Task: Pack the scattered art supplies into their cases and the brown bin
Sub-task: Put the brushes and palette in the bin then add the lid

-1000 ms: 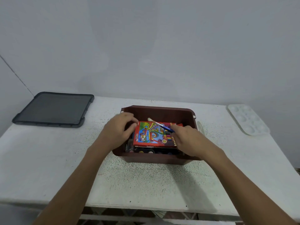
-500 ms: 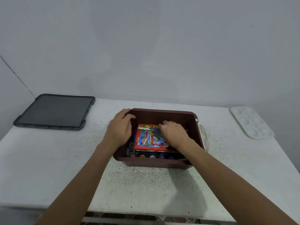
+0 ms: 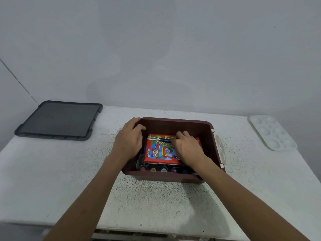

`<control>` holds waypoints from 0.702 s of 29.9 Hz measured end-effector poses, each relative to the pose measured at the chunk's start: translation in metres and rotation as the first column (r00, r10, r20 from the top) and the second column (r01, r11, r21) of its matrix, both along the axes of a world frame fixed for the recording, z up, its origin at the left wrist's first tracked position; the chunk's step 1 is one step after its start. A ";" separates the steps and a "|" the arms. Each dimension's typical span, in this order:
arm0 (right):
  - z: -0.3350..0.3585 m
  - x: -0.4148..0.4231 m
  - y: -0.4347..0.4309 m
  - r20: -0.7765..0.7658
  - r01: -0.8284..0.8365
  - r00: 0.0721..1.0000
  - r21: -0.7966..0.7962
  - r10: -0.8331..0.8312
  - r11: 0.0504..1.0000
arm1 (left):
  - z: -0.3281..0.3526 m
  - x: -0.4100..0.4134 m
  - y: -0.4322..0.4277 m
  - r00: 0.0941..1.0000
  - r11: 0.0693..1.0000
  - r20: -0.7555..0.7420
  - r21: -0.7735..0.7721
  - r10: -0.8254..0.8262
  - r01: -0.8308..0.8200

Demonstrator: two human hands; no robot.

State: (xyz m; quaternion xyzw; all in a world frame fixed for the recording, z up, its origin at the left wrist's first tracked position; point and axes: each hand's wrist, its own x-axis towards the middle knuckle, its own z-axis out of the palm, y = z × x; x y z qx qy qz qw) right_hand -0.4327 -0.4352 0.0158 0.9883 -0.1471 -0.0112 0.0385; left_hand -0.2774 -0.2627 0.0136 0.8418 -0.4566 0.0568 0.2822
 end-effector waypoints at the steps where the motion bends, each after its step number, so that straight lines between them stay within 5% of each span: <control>1: 0.001 0.000 0.002 -0.005 0.002 1.000 0.006 -0.002 1.000 | -0.001 0.000 0.000 1.000 1.000 0.002 -0.003 -0.001 0.001; 21: -0.002 0.016 -0.013 0.058 0.018 0.998 -0.022 -0.017 1.000 | -0.009 0.005 -0.001 1.000 0.998 0.019 -0.053 -0.025 0.026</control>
